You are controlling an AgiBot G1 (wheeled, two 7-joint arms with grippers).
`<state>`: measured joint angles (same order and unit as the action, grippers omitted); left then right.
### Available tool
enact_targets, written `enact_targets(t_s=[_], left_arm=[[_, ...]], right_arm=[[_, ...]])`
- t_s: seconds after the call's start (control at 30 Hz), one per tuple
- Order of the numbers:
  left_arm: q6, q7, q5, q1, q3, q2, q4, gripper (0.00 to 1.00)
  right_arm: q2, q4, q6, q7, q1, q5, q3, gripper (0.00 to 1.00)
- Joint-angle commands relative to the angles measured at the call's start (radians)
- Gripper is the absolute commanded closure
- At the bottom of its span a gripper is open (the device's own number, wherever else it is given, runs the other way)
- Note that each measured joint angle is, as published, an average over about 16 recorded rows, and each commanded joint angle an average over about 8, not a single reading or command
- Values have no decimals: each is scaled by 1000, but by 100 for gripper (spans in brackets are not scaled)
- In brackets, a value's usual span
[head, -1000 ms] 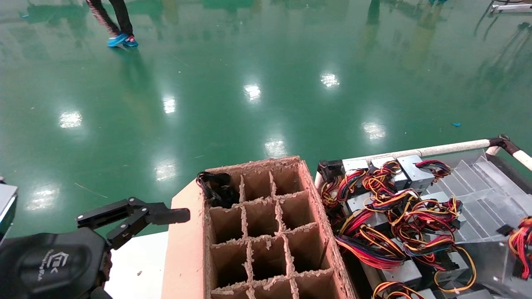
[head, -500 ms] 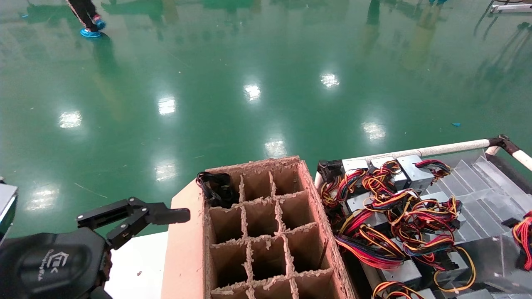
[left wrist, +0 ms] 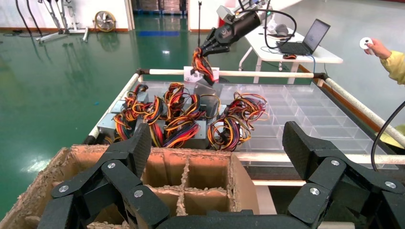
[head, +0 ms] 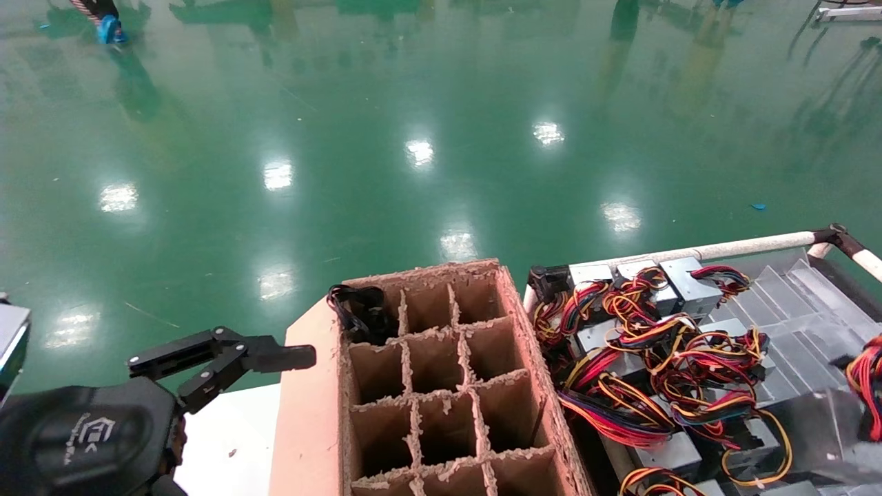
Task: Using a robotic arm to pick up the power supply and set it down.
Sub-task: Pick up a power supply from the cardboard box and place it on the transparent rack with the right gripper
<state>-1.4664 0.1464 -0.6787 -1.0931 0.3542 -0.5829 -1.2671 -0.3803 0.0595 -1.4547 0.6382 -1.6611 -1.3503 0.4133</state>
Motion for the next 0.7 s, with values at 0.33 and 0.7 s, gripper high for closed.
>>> enact_targets(t_s=[0.33, 0.7], left_arm=[[0, 0, 0, 0, 0, 0, 0, 0], [0, 0, 0, 0, 0, 0, 0, 0]], right_arm=[[-6, -15, 26, 6, -23, -12, 8, 100], [7, -28, 28, 9, -41, -23, 15, 100]])
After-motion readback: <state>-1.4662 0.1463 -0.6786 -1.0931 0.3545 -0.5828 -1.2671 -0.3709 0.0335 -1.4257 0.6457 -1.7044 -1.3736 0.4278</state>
